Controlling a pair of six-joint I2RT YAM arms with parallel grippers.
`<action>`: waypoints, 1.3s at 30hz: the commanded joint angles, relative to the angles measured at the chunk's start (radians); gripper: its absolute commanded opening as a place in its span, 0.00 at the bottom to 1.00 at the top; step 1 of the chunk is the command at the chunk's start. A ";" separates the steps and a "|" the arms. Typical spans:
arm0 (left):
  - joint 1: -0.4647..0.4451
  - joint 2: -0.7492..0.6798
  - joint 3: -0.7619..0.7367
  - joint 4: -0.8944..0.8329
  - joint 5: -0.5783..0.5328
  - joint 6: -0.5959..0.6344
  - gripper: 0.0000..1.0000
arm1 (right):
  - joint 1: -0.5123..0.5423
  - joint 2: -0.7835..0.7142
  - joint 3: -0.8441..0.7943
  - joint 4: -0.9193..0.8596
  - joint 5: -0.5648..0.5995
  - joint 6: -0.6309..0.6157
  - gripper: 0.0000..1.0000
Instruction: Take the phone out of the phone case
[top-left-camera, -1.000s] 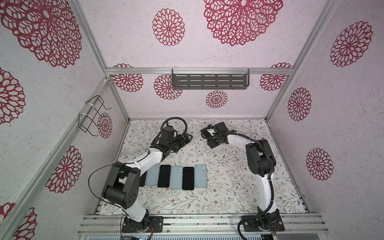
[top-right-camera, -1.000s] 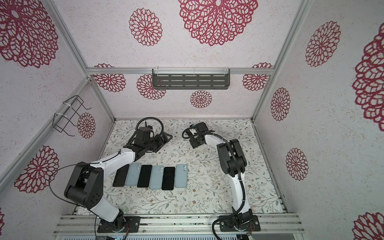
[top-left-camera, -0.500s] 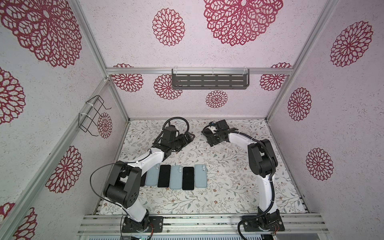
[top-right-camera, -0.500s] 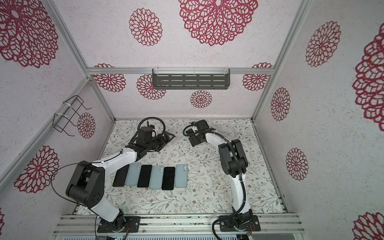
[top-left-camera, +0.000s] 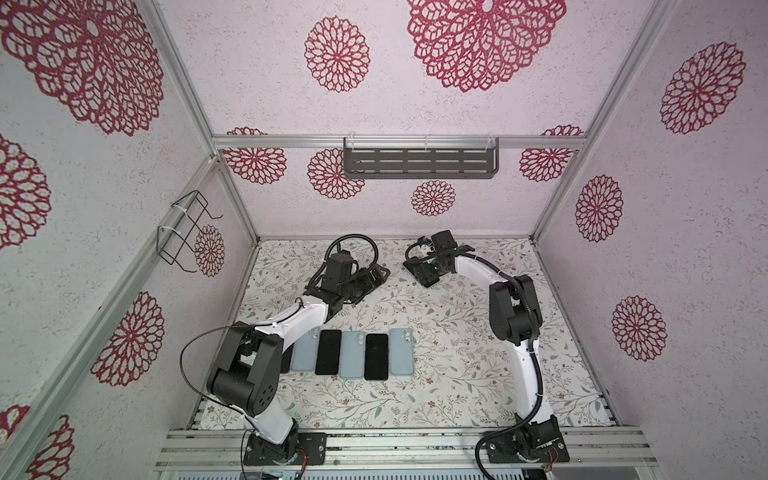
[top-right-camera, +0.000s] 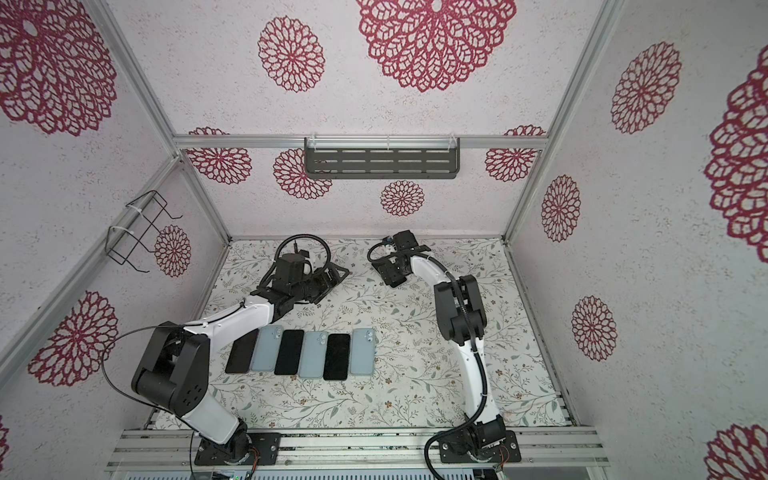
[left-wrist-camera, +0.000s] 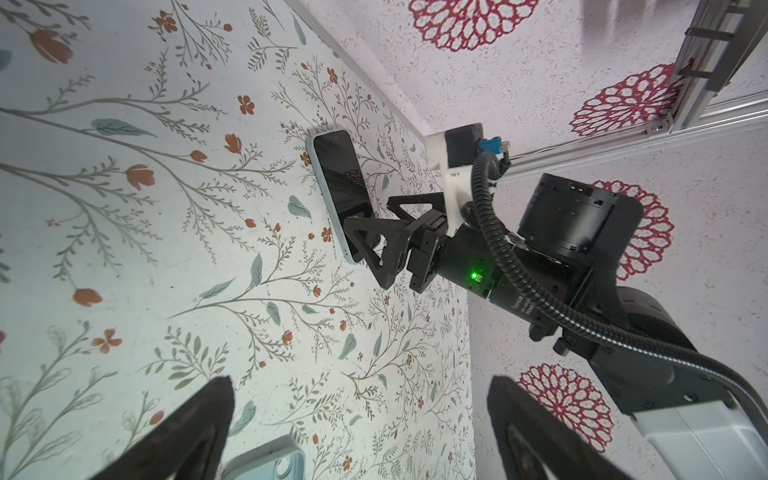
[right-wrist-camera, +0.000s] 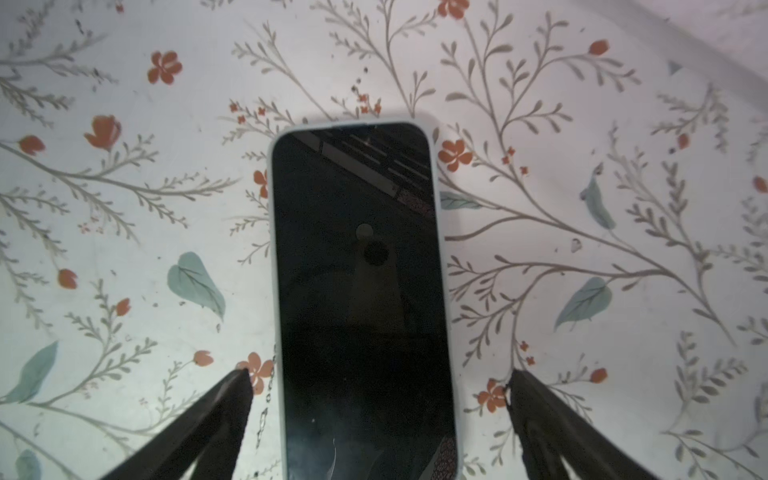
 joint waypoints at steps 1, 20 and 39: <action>-0.003 -0.002 -0.003 0.018 -0.003 0.007 0.99 | -0.006 0.019 0.053 -0.059 -0.041 -0.025 0.99; -0.003 0.000 -0.004 0.031 0.000 -0.004 1.00 | -0.007 -0.002 -0.040 -0.085 -0.079 -0.025 0.87; -0.039 0.083 0.050 0.095 0.011 -0.062 0.98 | 0.007 -0.195 -0.401 0.047 -0.125 0.046 0.63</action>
